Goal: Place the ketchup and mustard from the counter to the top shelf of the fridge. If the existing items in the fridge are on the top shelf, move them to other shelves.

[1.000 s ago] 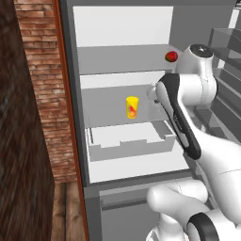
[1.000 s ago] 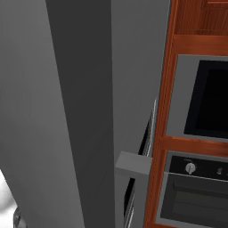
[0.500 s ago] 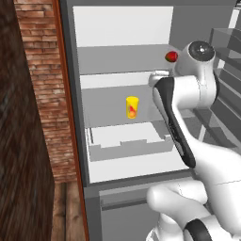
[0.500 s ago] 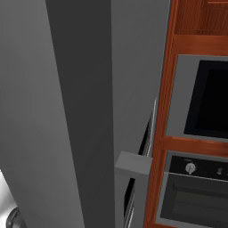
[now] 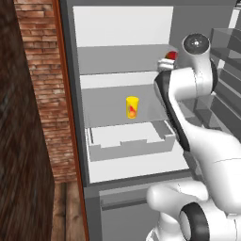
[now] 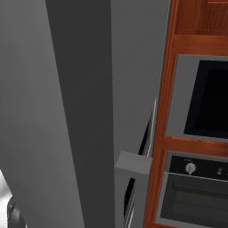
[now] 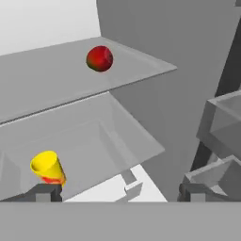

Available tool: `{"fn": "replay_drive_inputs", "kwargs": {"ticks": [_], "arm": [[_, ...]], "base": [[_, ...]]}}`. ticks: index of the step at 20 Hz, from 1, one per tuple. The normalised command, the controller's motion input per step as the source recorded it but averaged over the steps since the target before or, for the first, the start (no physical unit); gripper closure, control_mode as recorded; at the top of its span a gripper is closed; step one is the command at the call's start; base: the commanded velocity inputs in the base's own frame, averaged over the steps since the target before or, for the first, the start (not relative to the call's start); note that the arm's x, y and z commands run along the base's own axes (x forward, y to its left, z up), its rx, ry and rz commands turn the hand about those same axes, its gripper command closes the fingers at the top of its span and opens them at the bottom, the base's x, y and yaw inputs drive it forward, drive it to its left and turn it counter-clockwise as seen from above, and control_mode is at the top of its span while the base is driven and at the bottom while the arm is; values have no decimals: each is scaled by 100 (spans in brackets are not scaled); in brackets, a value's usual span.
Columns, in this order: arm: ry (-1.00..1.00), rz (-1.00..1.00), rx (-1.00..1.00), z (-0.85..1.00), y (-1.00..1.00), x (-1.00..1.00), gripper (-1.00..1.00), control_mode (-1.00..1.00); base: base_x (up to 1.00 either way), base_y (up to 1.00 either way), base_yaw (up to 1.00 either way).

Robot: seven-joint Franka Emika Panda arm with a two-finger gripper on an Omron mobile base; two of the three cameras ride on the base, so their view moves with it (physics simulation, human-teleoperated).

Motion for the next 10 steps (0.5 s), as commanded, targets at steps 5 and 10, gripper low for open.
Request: {"fn": "replay_drive_inputs", "kwargs": {"ticks": [5,10], "arm": [[0,-16,-3,9,-27,89,-100,-100],[0,-15,-4,6,-10,100,-100,-100]], "base": [[0,0,0],[0,0,0]]}}
